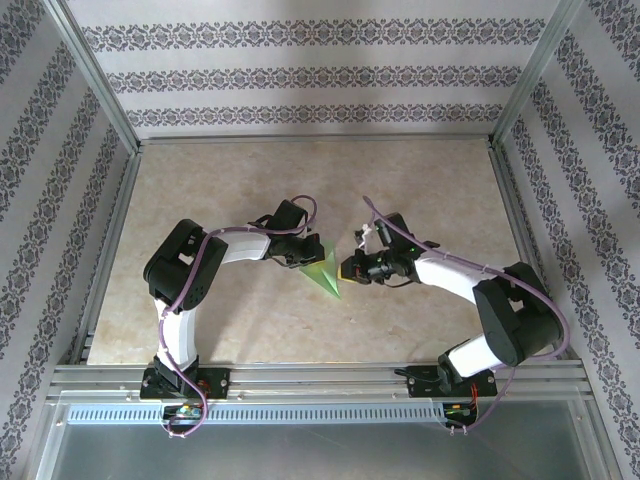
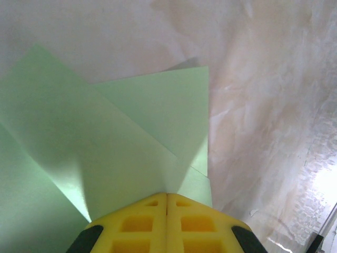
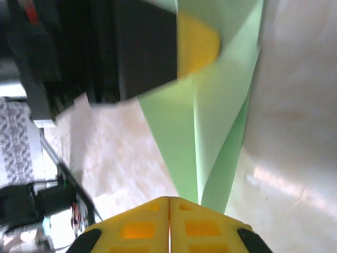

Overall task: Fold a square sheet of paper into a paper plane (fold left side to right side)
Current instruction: Fourth fold the wing at the center of the table.

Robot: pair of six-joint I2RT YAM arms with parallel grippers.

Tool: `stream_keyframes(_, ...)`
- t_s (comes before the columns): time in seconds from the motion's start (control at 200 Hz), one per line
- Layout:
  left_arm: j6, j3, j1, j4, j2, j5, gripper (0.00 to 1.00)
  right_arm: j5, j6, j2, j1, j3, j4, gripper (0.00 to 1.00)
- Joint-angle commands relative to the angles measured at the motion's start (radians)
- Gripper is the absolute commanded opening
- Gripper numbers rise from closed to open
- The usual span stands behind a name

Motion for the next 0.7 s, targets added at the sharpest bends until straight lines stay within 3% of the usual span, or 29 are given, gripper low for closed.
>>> stream_keyframes(0.0, 0.001, -0.032, -0.006, -0.050, 0.038, -0.039, 0.02, -0.088, 0.052, 0.029, 0.038, -0.035, 0.078, 0.04)
stream_keyframes(0.695, 0.007, -0.030, -0.006, -0.058, 0.037, -0.041, 0.02, -0.044, 0.074, 0.173, 0.083, -0.074, 0.185, 0.03)
